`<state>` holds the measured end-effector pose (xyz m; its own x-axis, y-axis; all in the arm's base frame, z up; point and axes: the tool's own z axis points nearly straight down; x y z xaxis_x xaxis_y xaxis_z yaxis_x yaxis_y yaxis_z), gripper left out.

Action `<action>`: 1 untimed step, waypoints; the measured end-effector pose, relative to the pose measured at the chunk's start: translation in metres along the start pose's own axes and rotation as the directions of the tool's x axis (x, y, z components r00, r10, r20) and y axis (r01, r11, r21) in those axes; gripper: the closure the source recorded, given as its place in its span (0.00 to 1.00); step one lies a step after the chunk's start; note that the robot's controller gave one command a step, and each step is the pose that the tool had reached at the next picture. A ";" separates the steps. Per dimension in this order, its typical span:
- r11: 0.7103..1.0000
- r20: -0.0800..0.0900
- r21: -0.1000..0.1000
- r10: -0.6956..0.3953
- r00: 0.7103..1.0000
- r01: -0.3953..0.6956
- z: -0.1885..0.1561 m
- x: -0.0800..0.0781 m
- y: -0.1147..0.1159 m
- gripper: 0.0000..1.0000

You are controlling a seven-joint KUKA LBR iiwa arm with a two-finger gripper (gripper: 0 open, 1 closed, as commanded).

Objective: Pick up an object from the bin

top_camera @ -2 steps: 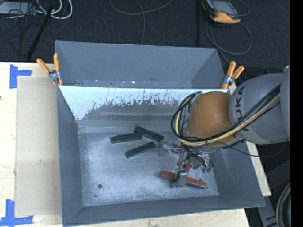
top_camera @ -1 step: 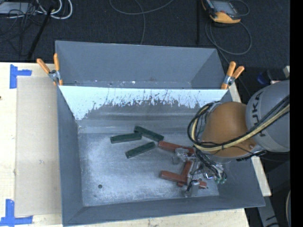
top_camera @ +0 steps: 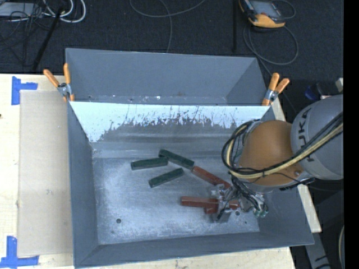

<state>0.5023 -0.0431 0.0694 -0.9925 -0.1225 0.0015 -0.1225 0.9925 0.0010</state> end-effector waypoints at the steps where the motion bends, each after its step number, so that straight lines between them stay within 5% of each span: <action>1: 0.999 0.010 0.003 -0.040 0.999 0.040 -0.123 -0.026 0.003 1.00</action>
Offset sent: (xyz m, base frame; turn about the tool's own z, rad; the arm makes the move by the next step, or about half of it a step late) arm 0.0226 0.0051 0.1187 -0.0411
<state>0.5274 -0.0369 0.1921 -0.9867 -0.1625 -0.0088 -0.1625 0.9867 -0.0015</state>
